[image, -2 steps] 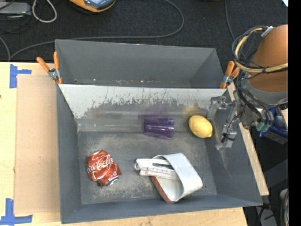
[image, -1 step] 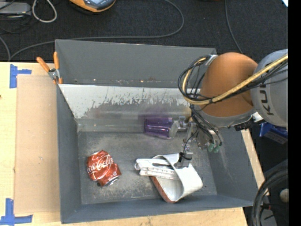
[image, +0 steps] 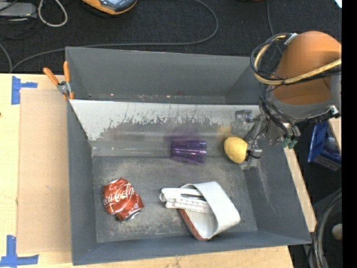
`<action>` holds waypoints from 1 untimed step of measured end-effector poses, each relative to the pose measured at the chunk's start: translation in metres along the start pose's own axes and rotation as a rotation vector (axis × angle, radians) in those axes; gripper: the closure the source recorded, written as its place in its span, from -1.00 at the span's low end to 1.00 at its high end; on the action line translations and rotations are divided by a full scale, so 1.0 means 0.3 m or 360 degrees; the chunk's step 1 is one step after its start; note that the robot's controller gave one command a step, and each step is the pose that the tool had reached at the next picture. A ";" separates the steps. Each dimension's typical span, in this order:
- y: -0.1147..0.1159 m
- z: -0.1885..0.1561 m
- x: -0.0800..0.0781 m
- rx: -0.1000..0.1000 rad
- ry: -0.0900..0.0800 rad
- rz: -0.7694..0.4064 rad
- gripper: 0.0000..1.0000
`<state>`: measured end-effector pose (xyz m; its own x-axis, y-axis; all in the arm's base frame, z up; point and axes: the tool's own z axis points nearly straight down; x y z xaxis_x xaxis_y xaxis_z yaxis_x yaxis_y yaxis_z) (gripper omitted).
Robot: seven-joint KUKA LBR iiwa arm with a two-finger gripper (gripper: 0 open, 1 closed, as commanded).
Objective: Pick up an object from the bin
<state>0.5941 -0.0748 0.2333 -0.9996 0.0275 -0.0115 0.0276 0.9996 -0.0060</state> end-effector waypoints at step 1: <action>0.332 0.202 0.146 -0.0016 0.0046 0.0051 -1.00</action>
Offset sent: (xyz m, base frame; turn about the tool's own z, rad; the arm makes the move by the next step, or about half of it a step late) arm -0.0103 0.0047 -0.0727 -0.1567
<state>0.5537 0.0257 0.1718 -0.9981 0.0597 0.0174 0.0598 0.9982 0.0040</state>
